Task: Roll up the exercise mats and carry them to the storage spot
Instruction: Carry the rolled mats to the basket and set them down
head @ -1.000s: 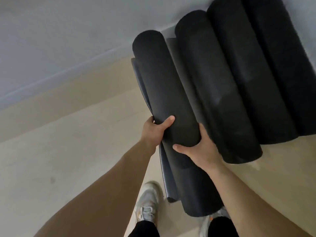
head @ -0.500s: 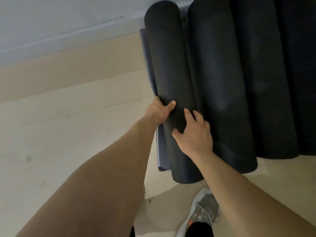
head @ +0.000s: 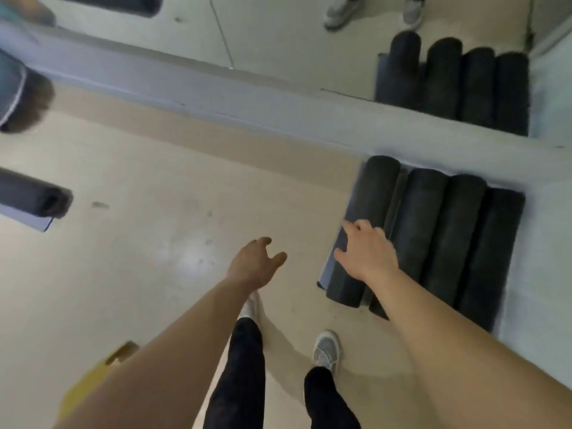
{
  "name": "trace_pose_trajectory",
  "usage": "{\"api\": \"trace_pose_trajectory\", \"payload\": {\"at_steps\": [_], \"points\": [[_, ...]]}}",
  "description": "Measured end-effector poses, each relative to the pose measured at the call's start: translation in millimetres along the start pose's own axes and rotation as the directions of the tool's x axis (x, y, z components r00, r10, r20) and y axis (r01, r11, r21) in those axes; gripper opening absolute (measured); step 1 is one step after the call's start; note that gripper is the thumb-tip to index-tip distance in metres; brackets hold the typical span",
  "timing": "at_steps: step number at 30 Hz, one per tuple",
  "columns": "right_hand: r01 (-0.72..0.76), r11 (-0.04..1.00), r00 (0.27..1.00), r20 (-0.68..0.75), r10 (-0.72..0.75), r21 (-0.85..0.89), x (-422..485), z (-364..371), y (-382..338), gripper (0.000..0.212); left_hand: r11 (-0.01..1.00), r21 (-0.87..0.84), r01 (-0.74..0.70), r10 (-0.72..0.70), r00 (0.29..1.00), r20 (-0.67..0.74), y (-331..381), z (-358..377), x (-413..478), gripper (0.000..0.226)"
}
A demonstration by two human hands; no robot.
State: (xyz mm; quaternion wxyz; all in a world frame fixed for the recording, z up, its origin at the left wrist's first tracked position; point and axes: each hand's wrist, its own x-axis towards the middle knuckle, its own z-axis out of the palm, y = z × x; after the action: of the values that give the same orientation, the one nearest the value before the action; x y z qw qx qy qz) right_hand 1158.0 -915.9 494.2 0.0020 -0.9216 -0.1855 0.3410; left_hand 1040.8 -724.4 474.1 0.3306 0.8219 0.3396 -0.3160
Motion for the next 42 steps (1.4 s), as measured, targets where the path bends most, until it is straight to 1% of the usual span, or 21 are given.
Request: {"api": "trace_pose_trajectory", "payload": {"at_steps": [2, 4, 7, 11, 14, 18, 22, 26, 29, 32, 35, 39, 42], "points": [[0.116, 0.989, 0.993, 0.020, -0.114, -0.097, -37, -40, -54, 0.059, 0.993, -0.110, 0.031, -0.040, 0.996, -0.080, -23, -48, -59, 0.064], [0.219, 0.963, 0.976, 0.053, -0.213, -0.159, -69, -70, -114, 0.058, 0.980, -0.195, 0.047, -0.078, 0.985, -0.157, -52, -92, -113, 0.063], [0.366, 0.901, 0.931, 0.109, -0.350, -0.233, -116, -99, -217, 0.061, 0.950, -0.297, 0.096, -0.175, 0.952, -0.252, -110, -151, -190, 0.062], [0.551, 0.777, 0.834, 0.167, -0.526, -0.304, -180, -109, -370, 0.062, 0.883, -0.441, 0.160, -0.336, 0.873, -0.355, -211, -206, -281, 0.061], [0.662, 0.675, 0.747, 0.217, -0.628, -0.327, -226, -95, -480, 0.063, 0.818, -0.533, 0.216, -0.459, 0.803, -0.380, -295, -228, -336, 0.062], [0.747, 0.559, 0.655, 0.249, -0.714, -0.362, -278, -70, -608, 0.062, 0.762, -0.583, 0.282, -0.552, 0.755, -0.356, -396, -251, -389, 0.063], [0.784, 0.467, 0.596, 0.287, -0.750, -0.409, -311, -51, -706, 0.061, 0.705, -0.641, 0.302, -0.617, 0.707, -0.346, -478, -283, -421, 0.062], [0.808, 0.392, 0.548, 0.318, -0.774, -0.439, -321, -36, -800, 0.061, 0.651, -0.702, 0.289, -0.662, 0.668, -0.340, -553, -328, -425, 0.062], [0.819, 0.337, 0.515, 0.337, -0.788, -0.464, -309, -21, -879, 0.058, 0.630, -0.717, 0.298, -0.677, 0.663, -0.320, -612, -372, -409, 0.061], [0.819, 0.306, 0.502, 0.349, -0.791, -0.485, -282, -9, -964, 0.058, 0.630, -0.707, 0.321, -0.680, 0.668, -0.303, -677, -430, -378, 0.061], [0.811, 0.334, 0.530, 0.364, -0.766, -0.479, -248, -12, -1050, 0.058, 0.621, -0.711, 0.329, -0.687, 0.666, -0.291, -739, -501, -347, 0.061], [0.776, 0.457, 0.612, 0.346, -0.711, -0.434, -202, -26, -1156, 0.055, 0.644, -0.684, 0.342, -0.661, 0.698, -0.273, -810, -596, -311, 0.061], [0.747, 0.542, 0.659, 0.314, -0.684, -0.386, -174, -35, -1223, 0.055, 0.690, -0.640, 0.337, -0.619, 0.734, -0.281, -859, -655, -284, 0.060]]}}
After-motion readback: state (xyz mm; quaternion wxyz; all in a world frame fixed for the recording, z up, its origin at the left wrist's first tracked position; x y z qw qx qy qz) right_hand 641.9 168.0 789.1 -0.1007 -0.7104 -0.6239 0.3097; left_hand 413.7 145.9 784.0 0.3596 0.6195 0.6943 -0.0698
